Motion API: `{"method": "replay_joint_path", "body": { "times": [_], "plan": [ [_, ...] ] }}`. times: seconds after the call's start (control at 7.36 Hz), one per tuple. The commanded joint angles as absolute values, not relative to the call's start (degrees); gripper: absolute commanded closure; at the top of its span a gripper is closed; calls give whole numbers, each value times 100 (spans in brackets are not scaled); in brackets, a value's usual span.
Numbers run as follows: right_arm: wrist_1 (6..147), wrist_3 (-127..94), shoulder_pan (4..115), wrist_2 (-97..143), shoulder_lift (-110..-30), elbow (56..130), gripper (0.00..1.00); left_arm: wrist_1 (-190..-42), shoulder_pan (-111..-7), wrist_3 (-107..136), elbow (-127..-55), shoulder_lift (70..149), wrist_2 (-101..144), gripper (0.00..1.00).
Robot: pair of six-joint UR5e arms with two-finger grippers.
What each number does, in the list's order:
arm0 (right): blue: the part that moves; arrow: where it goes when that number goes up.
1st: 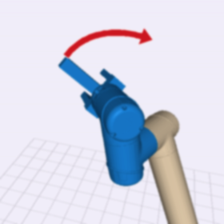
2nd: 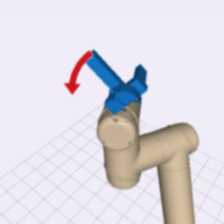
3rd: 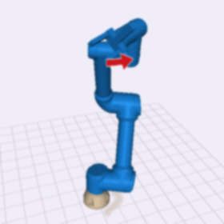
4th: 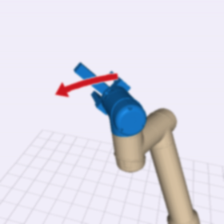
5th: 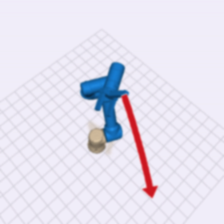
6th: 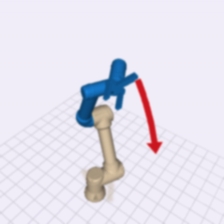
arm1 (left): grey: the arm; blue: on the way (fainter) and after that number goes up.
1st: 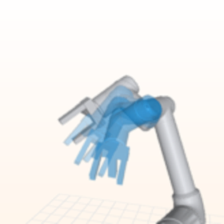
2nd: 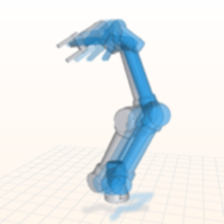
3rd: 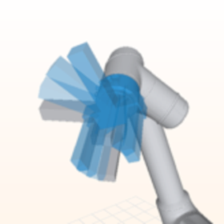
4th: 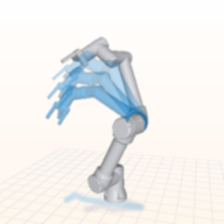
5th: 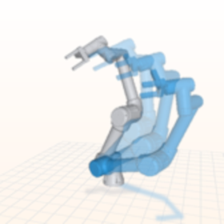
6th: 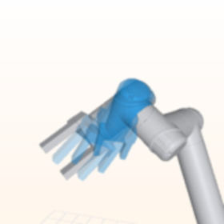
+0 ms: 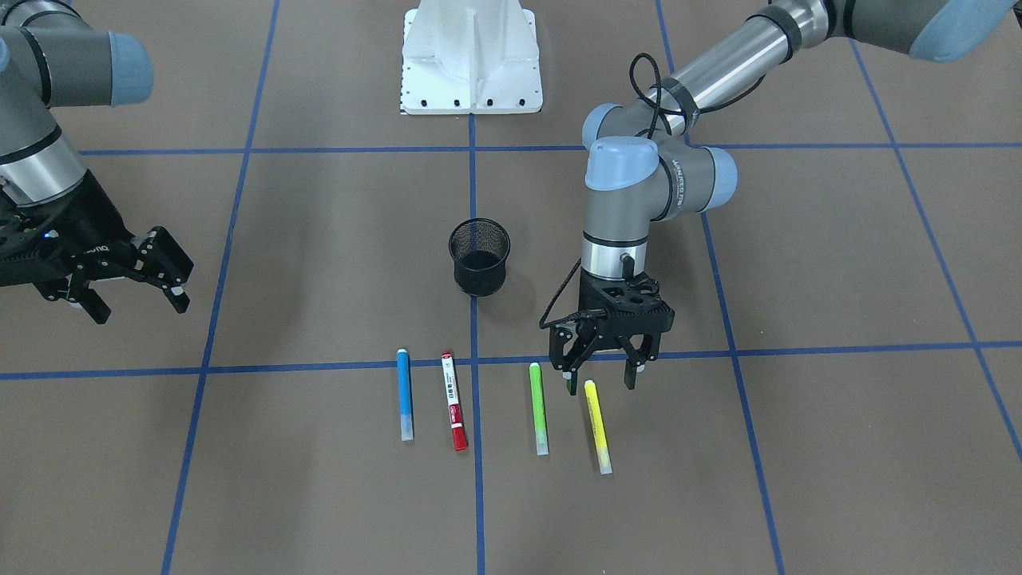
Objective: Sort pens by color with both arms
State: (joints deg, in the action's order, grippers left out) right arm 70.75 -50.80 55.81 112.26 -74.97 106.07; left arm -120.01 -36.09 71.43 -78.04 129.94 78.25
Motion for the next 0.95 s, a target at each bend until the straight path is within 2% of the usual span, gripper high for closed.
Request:
{"method": "replay_joint_path", "body": {
  "times": [0.0, 0.41, 0.54, 0.82],
  "plan": [
    [7136, -5080, 5581, 11224, -7497, 10591, 2, -10888, -3656, 6980, -8818, 12868, 8485, 1],
    [7163, -4844, 5975, 11285, -7462, 10171, 2, -9199, -4531, 5245, -10235, 12227, 9567, 1],
    [7146, -4443, 6194, 11346, -7436, 9925, 2, -8784, -5040, 4481, -10431, 12078, 10111, 1],
    [7233, -3791, 6790, 12062, -7427, 9460, 2, -8377, -6059, 3049, -10345, 11762, 11717, 1]
  ]
}}
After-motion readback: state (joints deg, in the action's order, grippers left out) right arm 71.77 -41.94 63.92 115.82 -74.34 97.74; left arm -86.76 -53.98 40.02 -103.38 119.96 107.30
